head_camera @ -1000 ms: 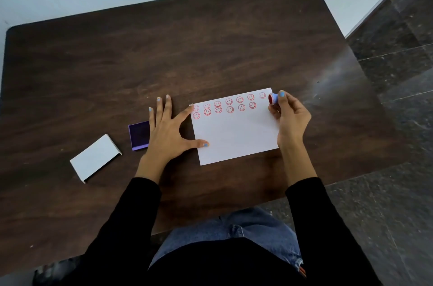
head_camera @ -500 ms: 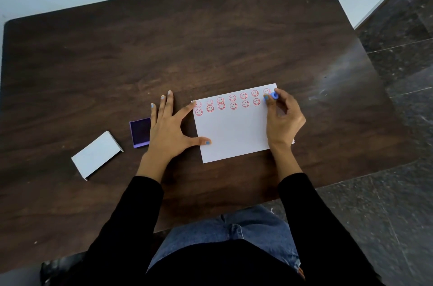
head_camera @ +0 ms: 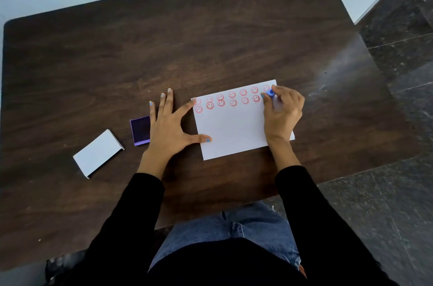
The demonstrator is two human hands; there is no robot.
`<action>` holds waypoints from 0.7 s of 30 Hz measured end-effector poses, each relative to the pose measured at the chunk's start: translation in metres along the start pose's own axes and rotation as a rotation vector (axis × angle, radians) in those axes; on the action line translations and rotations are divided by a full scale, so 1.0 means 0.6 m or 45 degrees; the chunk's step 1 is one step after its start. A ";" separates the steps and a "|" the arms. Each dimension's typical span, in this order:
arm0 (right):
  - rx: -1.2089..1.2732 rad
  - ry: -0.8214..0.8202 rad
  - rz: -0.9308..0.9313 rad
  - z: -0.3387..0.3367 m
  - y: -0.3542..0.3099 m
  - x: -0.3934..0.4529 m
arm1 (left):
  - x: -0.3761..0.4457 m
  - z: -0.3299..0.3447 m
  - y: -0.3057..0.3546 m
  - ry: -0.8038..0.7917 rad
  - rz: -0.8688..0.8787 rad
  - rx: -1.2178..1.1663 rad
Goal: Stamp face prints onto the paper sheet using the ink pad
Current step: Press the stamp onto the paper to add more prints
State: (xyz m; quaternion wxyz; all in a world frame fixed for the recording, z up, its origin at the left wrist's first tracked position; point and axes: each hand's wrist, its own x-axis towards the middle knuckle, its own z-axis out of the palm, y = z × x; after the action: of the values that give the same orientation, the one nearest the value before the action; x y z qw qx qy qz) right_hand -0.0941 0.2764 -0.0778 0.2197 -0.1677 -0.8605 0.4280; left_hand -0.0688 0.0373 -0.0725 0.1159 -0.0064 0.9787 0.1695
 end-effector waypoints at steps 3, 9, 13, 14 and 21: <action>-0.012 -0.001 0.000 0.000 0.000 0.001 | -0.001 -0.001 0.001 0.006 -0.007 -0.007; 0.001 -0.035 0.058 -0.003 -0.001 0.006 | -0.002 0.000 0.000 0.007 -0.006 -0.005; -0.003 -0.054 0.060 -0.003 -0.002 0.003 | -0.002 0.000 0.000 -0.004 -0.007 0.009; -0.014 -0.060 0.054 -0.003 -0.002 0.002 | -0.002 0.000 0.000 -0.004 -0.007 0.009; -0.024 -0.064 0.093 -0.005 -0.006 0.007 | -0.002 0.000 -0.001 -0.007 -0.007 0.008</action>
State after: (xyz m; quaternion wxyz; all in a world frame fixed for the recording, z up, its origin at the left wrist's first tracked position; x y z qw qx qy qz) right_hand -0.0964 0.2782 -0.0723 0.1807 -0.1903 -0.8631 0.4315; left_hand -0.0675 0.0370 -0.0722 0.1193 -0.0083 0.9789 0.1659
